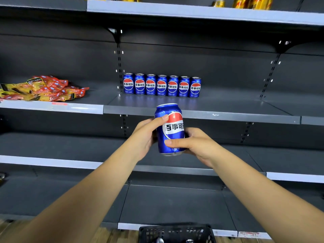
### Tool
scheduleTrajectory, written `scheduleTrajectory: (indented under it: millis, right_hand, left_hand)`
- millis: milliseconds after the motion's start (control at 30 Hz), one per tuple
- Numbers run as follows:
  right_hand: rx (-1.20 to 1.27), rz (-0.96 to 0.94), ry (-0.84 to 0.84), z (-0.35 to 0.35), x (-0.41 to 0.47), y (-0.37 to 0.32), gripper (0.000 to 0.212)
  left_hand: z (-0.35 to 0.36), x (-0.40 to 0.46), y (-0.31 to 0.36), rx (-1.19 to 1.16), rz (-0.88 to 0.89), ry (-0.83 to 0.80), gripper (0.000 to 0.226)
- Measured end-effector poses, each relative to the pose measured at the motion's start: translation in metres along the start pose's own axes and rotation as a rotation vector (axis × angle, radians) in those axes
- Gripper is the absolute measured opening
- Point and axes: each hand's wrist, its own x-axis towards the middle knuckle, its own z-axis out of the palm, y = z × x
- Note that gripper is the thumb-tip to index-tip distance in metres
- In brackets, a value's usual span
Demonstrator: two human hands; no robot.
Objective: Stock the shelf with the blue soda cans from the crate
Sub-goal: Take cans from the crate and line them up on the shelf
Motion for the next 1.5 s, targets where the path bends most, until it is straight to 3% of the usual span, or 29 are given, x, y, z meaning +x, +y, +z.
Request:
scheduleTrajectory:
  millis: [233,400,533,633,767,1033,1367,1500]
  right_hand:
    - [0.025,-0.003,0.243,0.002,0.017,0.005,0.046]
    - [-0.059,-0.059,0.424,-0.001,0.028,0.0,0.04]
    - [-0.095,-0.056,0.559,-0.009,0.042,0.001,0.048]
    - [-0.102,-0.042,0.617,-0.022,0.051,0.001,0.05]
    - [-0.12,0.019,0.652,-0.051,0.067,0.004,0.051]
    - [-0.165,0.026,0.687,-0.128,0.111,0.009,0.053]
    - [-0.181,-0.035,0.715,-0.224,0.173,0.021,0.065]
    - [-0.208,-0.039,0.662,-0.249,0.201,0.034,0.065]
  left_hand:
    - [-0.007,0.02,0.016,0.379,-0.015,-0.085,0.028]
    - [-0.009,0.046,0.018,0.545,0.076,0.043,0.028]
    - [-0.023,0.07,0.01,0.774,0.104,0.087,0.027]
    - [-0.025,0.085,0.007,0.844,0.13,0.086,0.016]
    - [-0.02,0.114,0.005,0.97,0.155,0.02,0.015]
    - [0.016,0.192,-0.008,1.167,0.198,0.114,0.018]
    - [0.083,0.27,-0.067,1.124,0.263,0.259,0.021]
    - [0.102,0.295,-0.084,1.197,0.201,0.271,0.026]
